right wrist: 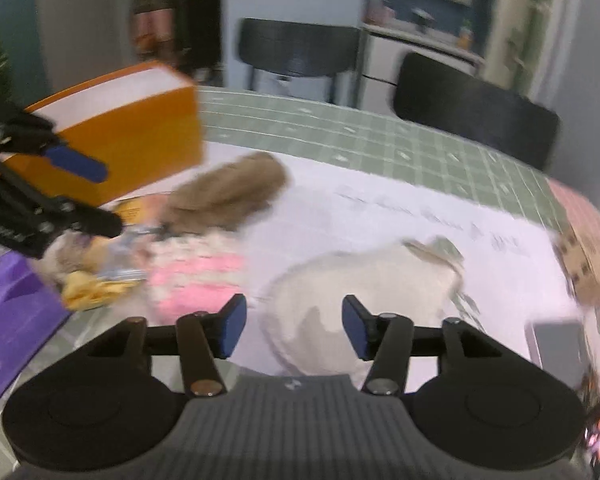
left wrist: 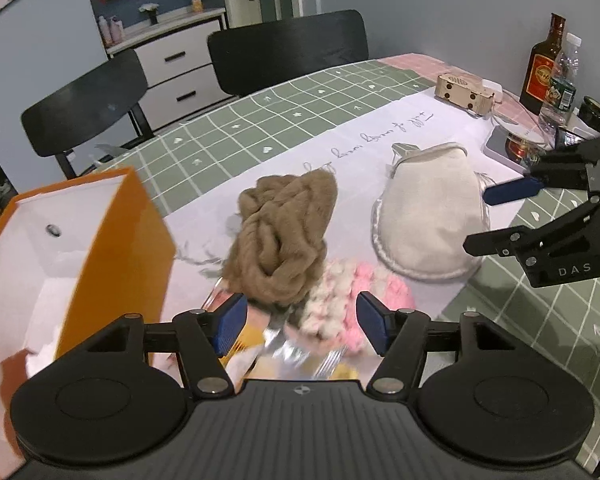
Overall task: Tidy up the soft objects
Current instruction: 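Grasp the brown fuzzy plush with the left tool while the right grasps the white pad, then lift and carry the plush and white pad toward the orange box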
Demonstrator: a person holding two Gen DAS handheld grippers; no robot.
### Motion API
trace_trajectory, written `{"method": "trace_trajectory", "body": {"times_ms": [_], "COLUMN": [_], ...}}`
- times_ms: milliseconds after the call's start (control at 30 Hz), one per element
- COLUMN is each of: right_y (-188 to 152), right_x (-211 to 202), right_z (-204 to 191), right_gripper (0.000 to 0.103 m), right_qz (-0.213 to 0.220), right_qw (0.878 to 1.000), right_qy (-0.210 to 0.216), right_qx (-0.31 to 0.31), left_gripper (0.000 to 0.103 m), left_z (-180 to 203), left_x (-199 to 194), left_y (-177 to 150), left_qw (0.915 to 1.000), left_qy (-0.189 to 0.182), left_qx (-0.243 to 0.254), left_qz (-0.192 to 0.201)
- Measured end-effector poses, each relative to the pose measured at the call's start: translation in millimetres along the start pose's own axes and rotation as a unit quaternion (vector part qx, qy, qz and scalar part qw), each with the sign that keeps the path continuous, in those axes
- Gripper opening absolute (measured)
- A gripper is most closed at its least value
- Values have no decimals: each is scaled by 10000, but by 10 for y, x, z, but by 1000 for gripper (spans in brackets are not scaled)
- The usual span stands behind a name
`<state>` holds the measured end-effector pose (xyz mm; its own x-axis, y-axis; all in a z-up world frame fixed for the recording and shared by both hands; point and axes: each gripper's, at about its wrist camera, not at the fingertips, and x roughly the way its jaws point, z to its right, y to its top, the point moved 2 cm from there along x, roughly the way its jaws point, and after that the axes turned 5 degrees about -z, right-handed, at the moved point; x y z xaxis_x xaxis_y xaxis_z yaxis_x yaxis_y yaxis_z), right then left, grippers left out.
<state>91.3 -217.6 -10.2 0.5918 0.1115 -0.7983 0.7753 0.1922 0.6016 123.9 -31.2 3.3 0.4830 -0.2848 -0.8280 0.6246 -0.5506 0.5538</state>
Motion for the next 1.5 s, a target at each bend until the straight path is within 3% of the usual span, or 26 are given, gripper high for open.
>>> {"method": "trace_trajectory", "body": {"times_ms": [167, 267, 467, 567, 700, 867, 900, 1033, 1167, 1233, 1400, 1500], "right_y": [-108, -165, -278, -312, -308, -353, -343, -353, -368, -358, -257, -93], "right_x": [140, 207, 365, 421, 505, 640, 650, 675, 683, 668, 531, 289], "right_z": [375, 549, 803, 824, 800, 745, 736, 770, 787, 789, 739, 698], "right_gripper": [64, 71, 71, 71, 70, 58, 54, 20, 12, 6, 3, 2], "right_qz": [-170, -215, -154, -53, 34, 65, 76, 149, 159, 190, 437, 846], "right_qw": [9966, 9904, 9655, 9562, 9531, 9506, 9508, 9468, 9472, 9471, 9564, 9648], "right_qy": [-138, -87, 467, 651, 722, 723, 736, 848, 901, 933, 864, 819], "right_qx": [800, 1361, 2556, 2852, 2940, 3017, 3009, 3101, 3074, 3065, 2755, 2354], "left_gripper": [79, 79, 79, 79, 83, 83, 78, 66, 58, 48, 45, 44], "left_z": [64, 82, 132, 159, 191, 165, 152, 131, 121, 118, 116, 94], "left_x": [238, 383, 632, 733, 865, 995, 1013, 1037, 1011, 983, 896, 817], "left_y": [283, 402, 518, 534, 587, 623, 621, 611, 594, 590, 598, 606], "left_qw": [9999, 9996, 9980, 9964, 9931, 9924, 9927, 9923, 9934, 9937, 9954, 9966], "left_qy": [-35, 122, 465, 702, 1043, 1061, 1025, 1078, 972, 956, 836, 754], "left_qx": [8, 11, 131, 224, 345, 318, 290, 297, 287, 292, 245, 191], "left_qz": [-150, -263, -417, -415, -409, -544, -566, -539, -537, -499, -397, -288]}}
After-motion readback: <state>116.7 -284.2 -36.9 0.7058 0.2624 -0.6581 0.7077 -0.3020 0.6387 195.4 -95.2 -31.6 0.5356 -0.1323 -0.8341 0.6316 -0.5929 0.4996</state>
